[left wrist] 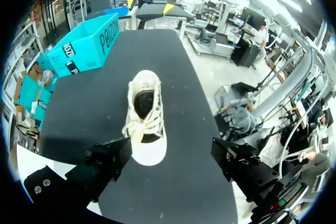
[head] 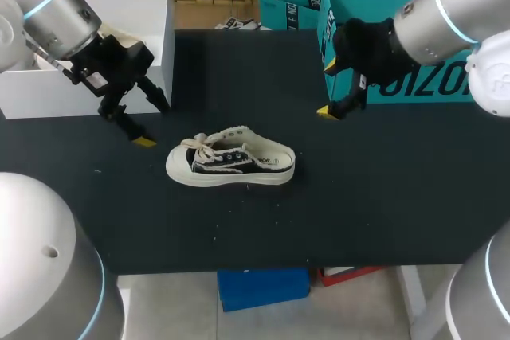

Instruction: Take the shoe out of the shoebox, open the shoe tongue, remove and reinsert the insole, then place the shoe into the shoebox

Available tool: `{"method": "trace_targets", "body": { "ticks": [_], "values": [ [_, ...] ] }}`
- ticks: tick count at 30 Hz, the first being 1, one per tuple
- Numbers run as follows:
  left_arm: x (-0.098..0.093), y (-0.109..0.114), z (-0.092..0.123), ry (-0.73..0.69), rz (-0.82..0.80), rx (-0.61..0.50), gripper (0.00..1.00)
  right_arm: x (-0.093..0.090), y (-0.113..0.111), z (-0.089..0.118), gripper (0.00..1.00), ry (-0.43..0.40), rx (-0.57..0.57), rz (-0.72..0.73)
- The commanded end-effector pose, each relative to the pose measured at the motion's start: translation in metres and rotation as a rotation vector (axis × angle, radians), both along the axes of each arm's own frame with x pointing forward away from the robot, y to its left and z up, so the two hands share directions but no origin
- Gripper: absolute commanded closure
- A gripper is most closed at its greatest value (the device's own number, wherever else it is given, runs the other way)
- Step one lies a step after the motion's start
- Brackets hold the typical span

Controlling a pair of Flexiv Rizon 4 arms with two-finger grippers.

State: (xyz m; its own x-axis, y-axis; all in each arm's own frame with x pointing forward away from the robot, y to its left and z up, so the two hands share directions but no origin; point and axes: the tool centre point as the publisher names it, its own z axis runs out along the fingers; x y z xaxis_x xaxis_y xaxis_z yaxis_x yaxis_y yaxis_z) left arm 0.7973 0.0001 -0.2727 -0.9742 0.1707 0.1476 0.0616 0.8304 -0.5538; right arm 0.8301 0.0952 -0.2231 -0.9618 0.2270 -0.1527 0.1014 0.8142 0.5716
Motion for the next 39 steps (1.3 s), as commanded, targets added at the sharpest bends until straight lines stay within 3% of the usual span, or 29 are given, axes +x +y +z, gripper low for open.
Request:
{"method": "trace_targets", "body": {
  "ticks": [1, 8, 12, 22, 39],
  "values": [
    [0.0, 0.0, -0.001, -0.003, -0.001, -0.001, 0.0, 0.0, 0.0, -0.001, 0.0, -0.001, 0.002, 0.0],
    [0.0, 0.0, -0.001, -0.003, -0.001, -0.001, 0.0, 0.0, 0.0, -0.001, 0.0, -0.001, 0.002, 0.0],
    [0.0, 0.0, -0.001, -0.003, -0.001, -0.001, 0.0, -0.004, 0.008, -0.007, 0.0, -0.013, 0.057, 0.025],
    [0.0, 0.0, -0.001, -0.003, -0.001, -0.001, 0.0, -0.009, 0.031, -0.045, 0.0, -0.023, 0.152, 0.051],
    [0.0, 0.0, -0.001, -0.003, -0.001, -0.001, 0.0, 0.007, 0.057, -0.112, 0.0, -0.059, 0.251, 0.11]
  ]
}}
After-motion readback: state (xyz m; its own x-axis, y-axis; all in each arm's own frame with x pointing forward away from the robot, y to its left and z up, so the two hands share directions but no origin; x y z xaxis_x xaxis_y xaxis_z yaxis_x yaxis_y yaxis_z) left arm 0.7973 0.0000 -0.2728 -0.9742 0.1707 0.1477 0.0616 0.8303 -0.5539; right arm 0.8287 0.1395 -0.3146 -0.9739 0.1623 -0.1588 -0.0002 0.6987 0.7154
